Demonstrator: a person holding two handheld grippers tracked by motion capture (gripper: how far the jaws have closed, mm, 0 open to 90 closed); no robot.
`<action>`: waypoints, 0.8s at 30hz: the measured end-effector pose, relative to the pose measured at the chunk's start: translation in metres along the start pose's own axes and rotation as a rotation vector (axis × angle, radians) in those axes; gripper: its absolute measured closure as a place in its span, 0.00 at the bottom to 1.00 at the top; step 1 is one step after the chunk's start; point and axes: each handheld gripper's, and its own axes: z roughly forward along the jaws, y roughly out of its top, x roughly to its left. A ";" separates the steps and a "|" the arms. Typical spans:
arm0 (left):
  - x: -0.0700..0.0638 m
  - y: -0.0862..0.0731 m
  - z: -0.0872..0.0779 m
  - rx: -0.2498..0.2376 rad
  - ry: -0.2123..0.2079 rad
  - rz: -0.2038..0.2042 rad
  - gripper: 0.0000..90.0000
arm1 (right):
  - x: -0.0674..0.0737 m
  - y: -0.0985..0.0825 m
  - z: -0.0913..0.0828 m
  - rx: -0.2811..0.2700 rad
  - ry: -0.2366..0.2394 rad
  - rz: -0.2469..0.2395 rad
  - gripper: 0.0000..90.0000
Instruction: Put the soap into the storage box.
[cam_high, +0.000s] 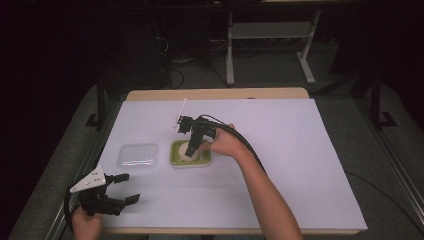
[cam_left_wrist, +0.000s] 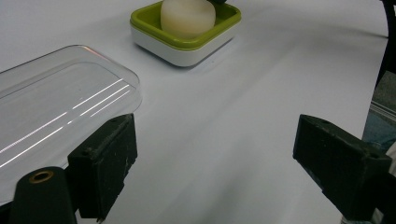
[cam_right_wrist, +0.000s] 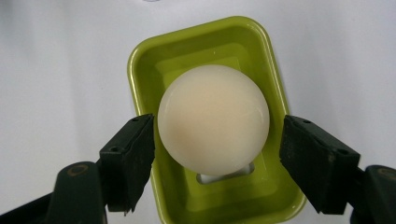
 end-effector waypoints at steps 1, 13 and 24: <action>0.000 0.000 0.000 0.001 0.000 0.002 0.14 | 0.001 0.000 -0.001 -0.001 0.000 0.002 0.29; -0.001 0.000 0.000 0.006 -0.001 0.008 0.14 | 0.002 -0.013 -0.020 -0.023 -0.025 0.034 0.27; -0.002 0.000 0.001 0.009 -0.001 0.013 0.14 | -0.001 -0.041 -0.033 -0.028 -0.043 0.078 0.27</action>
